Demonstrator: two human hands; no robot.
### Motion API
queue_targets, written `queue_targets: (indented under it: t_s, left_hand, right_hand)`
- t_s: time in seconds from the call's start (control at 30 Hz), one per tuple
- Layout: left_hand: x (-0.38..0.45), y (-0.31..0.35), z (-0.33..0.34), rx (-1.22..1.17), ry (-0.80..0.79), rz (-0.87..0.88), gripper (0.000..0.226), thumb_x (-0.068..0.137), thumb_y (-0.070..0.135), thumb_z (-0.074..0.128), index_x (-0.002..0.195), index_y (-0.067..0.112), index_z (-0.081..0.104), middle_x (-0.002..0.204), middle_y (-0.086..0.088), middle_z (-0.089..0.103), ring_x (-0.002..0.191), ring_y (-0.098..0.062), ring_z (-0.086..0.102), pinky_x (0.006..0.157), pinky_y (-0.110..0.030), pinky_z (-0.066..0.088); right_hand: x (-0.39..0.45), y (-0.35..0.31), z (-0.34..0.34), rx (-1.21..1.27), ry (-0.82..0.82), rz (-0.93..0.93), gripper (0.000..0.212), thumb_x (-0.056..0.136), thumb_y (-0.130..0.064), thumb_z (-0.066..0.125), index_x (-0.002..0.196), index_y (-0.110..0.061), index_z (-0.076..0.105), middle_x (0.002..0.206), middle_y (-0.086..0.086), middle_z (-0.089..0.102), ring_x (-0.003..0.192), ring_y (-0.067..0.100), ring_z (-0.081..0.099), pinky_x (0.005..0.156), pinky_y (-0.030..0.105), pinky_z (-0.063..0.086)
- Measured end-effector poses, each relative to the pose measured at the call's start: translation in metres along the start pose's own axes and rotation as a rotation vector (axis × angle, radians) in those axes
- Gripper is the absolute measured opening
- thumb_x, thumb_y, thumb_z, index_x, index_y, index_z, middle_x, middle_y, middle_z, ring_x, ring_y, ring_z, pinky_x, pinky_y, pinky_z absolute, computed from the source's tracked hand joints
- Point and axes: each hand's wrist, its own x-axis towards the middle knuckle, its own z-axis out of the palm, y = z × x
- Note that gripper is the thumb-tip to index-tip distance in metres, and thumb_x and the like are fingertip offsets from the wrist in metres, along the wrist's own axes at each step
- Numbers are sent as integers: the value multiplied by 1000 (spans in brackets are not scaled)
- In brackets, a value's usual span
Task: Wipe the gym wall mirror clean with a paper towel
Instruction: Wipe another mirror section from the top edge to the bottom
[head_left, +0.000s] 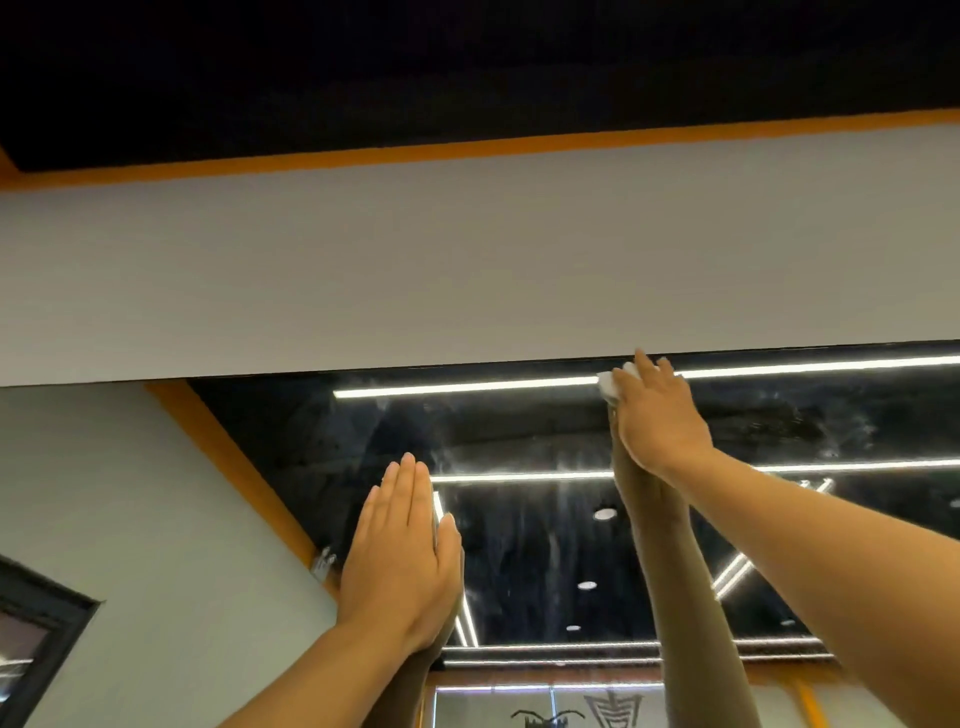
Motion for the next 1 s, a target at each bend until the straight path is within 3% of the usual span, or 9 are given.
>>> queue_targets:
  t_s: [0.13,0.23,0.3,0.4,0.6,0.8,1.0]
  left_hand:
    - [-4,-15,-3,-14,13,50,99,70,80,-16,154,28,-13,160,16,-20,144,0,-21,109,-15,-20]
    - [-12,-17,-2,-15,91,-66,96,72,73,-15,153,21,-17,162,6,-23,150,-10,-19,116,-23,-17]
    - [-13,-17,-1,-19,91,-118,100,70,70,-17,157,18,-13,164,3,-21,151,-11,-19,117,-24,-17]
    - [-13,-20,-1,-59,86,-97,87,84,63,-6,158,19,-7,165,5,-16,151,-9,-18,116,-22,-18]
    - [-12,-22,-6,-33,73,-65,78,87,44,2,159,14,-1,167,-1,-8,146,-6,-18,115,-23,-16]
    - [-11,-24,-3,-42,109,-56,79,88,47,11,159,12,15,167,-4,9,155,-18,2,121,-29,-4]
    - [-11,-27,-2,-28,118,-31,79,89,49,15,158,10,24,166,-7,17,154,-22,9,121,-31,1]
  right_hand:
    - [-12,9,-5,38,7,173,50,104,-16,45,153,-16,32,165,12,14,149,37,14,122,49,18]
    - [-20,-11,-1,105,35,162,46,104,-15,47,149,-13,37,162,13,20,147,35,20,120,46,24]
    - [-22,-34,4,132,39,120,42,104,-17,47,145,-12,42,162,12,23,146,34,24,118,44,27]
    - [-32,-86,18,161,-49,16,47,106,-20,43,152,-14,33,166,11,9,150,34,13,121,43,22]
    - [-80,-153,43,196,-186,-346,53,103,-16,48,153,-18,29,167,6,6,153,31,-2,125,43,9]
    - [-78,-117,30,108,-234,-428,56,103,-14,52,154,-23,29,168,3,0,153,29,-4,123,43,10]
    - [-54,-11,-2,77,-109,-110,49,104,-12,43,151,-22,36,167,5,7,151,33,10,122,46,18]
